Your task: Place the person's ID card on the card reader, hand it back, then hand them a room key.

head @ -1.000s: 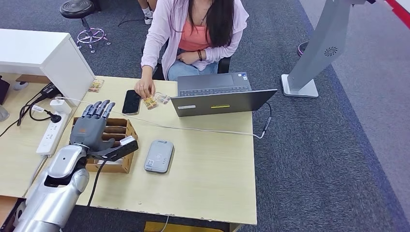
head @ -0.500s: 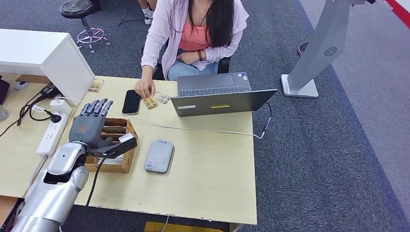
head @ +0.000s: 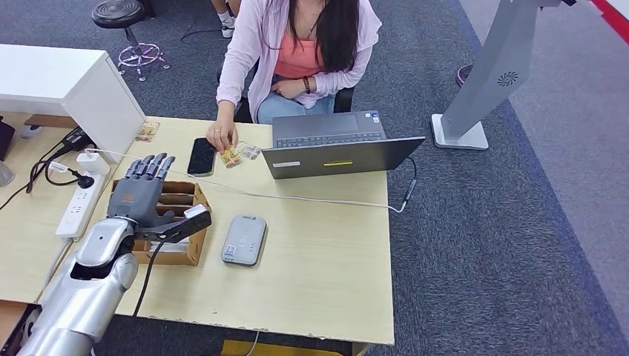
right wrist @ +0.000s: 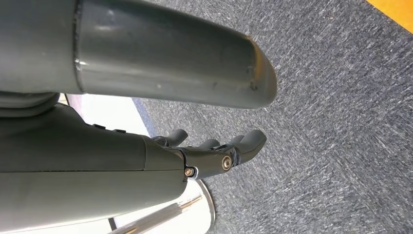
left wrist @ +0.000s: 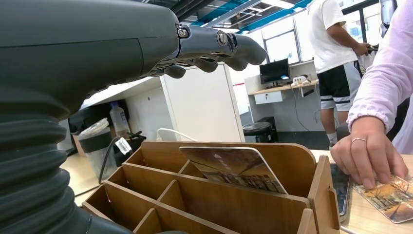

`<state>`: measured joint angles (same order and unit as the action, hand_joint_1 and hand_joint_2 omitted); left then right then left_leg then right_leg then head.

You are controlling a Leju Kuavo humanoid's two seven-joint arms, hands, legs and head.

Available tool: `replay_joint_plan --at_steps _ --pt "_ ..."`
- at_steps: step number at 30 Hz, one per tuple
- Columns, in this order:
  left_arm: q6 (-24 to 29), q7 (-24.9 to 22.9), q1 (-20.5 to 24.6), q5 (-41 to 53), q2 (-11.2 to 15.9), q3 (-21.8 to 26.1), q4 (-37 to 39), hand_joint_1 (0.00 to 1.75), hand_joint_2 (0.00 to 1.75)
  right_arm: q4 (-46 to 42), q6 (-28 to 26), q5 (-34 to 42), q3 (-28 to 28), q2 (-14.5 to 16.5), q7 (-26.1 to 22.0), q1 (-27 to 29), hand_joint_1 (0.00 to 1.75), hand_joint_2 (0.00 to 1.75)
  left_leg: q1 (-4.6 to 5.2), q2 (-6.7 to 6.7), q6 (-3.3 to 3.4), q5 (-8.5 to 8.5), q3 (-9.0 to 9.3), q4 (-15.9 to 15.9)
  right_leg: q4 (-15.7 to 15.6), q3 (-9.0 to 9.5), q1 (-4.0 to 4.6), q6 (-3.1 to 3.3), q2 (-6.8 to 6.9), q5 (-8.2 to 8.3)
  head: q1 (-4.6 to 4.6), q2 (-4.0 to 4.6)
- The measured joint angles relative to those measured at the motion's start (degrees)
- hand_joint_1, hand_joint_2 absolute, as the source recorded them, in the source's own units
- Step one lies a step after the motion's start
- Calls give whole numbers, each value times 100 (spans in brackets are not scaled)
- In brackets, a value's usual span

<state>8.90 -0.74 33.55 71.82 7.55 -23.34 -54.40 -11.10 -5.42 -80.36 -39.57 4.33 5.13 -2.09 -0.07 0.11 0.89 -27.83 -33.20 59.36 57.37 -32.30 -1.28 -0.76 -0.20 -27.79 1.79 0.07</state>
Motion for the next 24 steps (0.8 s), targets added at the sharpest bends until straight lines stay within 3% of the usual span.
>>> replay_joint_plan --at_steps 24 --pt "11 92 253 26 -36 0 50 0 175 2 4 -80 -101 0 -28 -14 0 0 0 0 0 0 0 0 0 1 0 0 0 1 -1 0"
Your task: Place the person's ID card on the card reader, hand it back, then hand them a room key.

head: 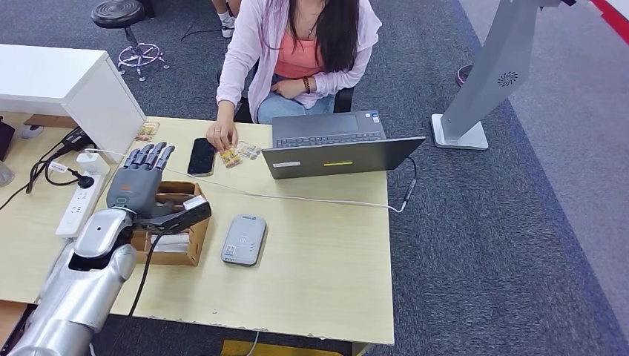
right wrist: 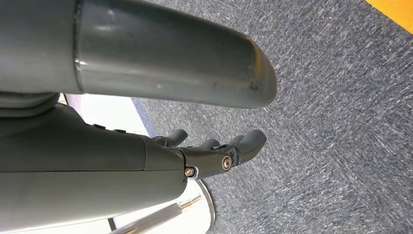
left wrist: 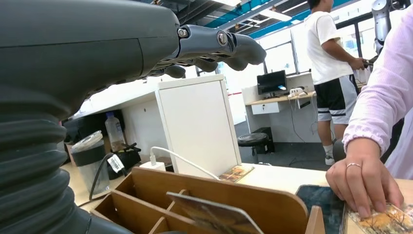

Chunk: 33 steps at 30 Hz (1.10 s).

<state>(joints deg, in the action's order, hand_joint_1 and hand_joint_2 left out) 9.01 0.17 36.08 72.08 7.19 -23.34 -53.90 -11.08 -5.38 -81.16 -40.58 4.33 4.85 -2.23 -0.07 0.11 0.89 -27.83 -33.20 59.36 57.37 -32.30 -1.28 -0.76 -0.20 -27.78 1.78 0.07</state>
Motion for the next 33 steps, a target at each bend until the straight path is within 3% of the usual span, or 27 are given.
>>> replay_joint_plan --at_steps 33 --pt "-132 -24 118 -25 -51 0 105 0 175 0 -2 -63 -32 0 -20 -8 0 0 0 0 0 0 -1 0 0 0 0 0 0 0 0 0"
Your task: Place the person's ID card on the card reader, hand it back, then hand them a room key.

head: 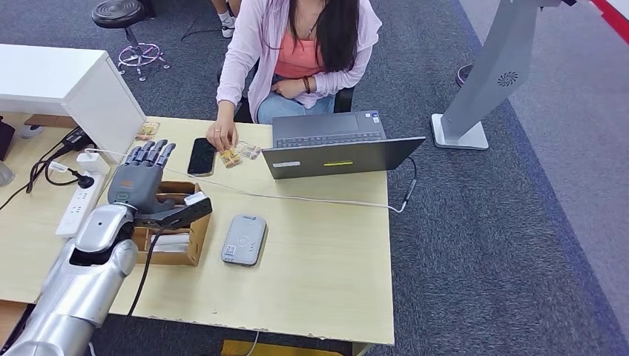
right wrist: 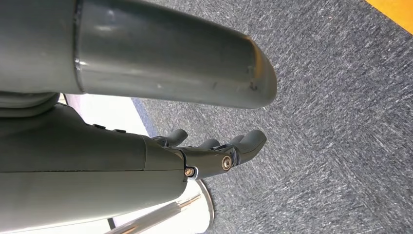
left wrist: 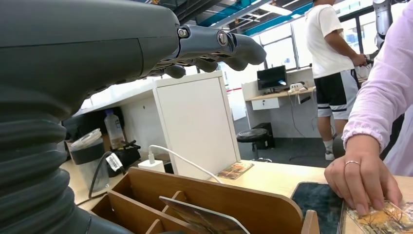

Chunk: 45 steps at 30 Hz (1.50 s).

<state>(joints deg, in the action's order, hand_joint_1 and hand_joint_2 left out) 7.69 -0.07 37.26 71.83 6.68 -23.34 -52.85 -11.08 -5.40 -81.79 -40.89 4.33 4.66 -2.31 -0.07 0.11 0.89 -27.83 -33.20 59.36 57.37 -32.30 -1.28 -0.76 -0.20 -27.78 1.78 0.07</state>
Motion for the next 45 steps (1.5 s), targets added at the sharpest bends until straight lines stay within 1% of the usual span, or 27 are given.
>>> replay_joint_plan --at_steps 11,12,15,16,34,45 --pt "5 1 0 -9 -4 0 30 0 175 0 0 -2 -4 0 1 0 0 0 0 0 0 0 0 0 0 0 0 0 0 0 0 0" --pt "7 2 0 -13 -4 0 30 38 175 0 0 -2 -5 0 0 0 0 0 0 0 0 0 0 0 0 0 0 0 0 0 0 0" --pt "12 3 0 -17 -4 0 30 169 175 0 0 -2 -9 0 0 0 0 0 0 0 0 0 0 0 0 0 0 0 0 0 1 0" --pt "14 5 0 -19 -3 0 30 175 175 0 0 -2 -10 0 0 0 0 0 0 0 0 0 0 0 0 0 0 0 0 0 1 0" --pt "-215 129 29 -251 38 0 127 175 175 0 0 -40 -58 0 0 0 0 0 0 0 0 0 0 0 0 0 0 0 0 0 1 0" --pt "-238 141 78 -359 78 0 170 175 175 0 -14 -54 -131 0 0 0 0 0 0 0 0 0 0 0 0 0 0 0 0 0 0 0"
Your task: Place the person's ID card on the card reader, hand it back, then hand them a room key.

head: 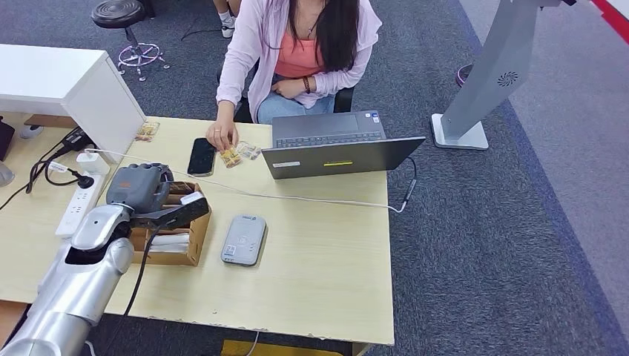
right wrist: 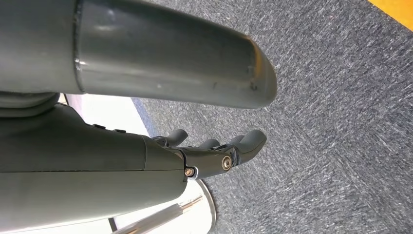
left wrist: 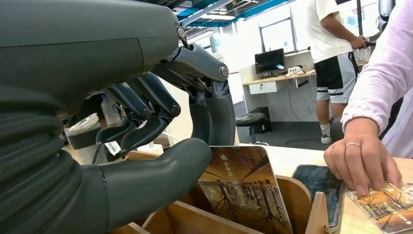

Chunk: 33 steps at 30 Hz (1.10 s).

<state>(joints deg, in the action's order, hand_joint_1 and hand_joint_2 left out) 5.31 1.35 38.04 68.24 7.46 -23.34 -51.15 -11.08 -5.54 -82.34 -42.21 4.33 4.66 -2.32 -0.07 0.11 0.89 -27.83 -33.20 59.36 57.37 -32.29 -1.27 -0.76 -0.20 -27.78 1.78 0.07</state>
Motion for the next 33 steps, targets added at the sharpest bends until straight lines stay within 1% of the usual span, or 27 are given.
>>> replay_joint_plan --at_steps 6,13,23,24,27,28,33 --pt "121 89 17 -58 41 0 -15 175 175 0 -22 -3 -26 0 -3 0 0 0 0 0 0 0 0 0 0 0 0 0 0 0 1 0" --pt "67 92 124 -120 121 0 -145 175 175 0 -38 -8 -33 0 -19 0 0 0 0 0 0 0 0 0 0 0 0 0 1 0 0 0" --pt "-133 108 347 -232 216 0 -561 175 175 0 -65 -16 -117 4 -65 -2 0 0 0 0 0 0 0 0 0 0 0 0 1 0 1 0" --pt "-156 108 373 -253 225 0 -603 136 175 0 -65 -15 -121 4 -67 -2 0 0 0 0 0 0 0 0 0 0 0 0 0 0 1 0" --pt "-176 94 420 -286 246 0 -713 5 175 1 -65 -16 -128 8 -72 -3 0 0 0 0 0 0 0 0 0 0 0 0 0 0 1 0" --pt "-159 80 420 -288 250 0 -747 0 175 1 -65 -16 -132 10 -73 -3 0 0 0 0 0 0 0 0 0 0 0 0 0 0 1 0" --pt "-73 8 378 -243 248 0 -856 0 175 2 -69 -17 -144 22 -69 -6 0 0 0 0 0 0 0 0 0 0 0 0 0 0 0 0"
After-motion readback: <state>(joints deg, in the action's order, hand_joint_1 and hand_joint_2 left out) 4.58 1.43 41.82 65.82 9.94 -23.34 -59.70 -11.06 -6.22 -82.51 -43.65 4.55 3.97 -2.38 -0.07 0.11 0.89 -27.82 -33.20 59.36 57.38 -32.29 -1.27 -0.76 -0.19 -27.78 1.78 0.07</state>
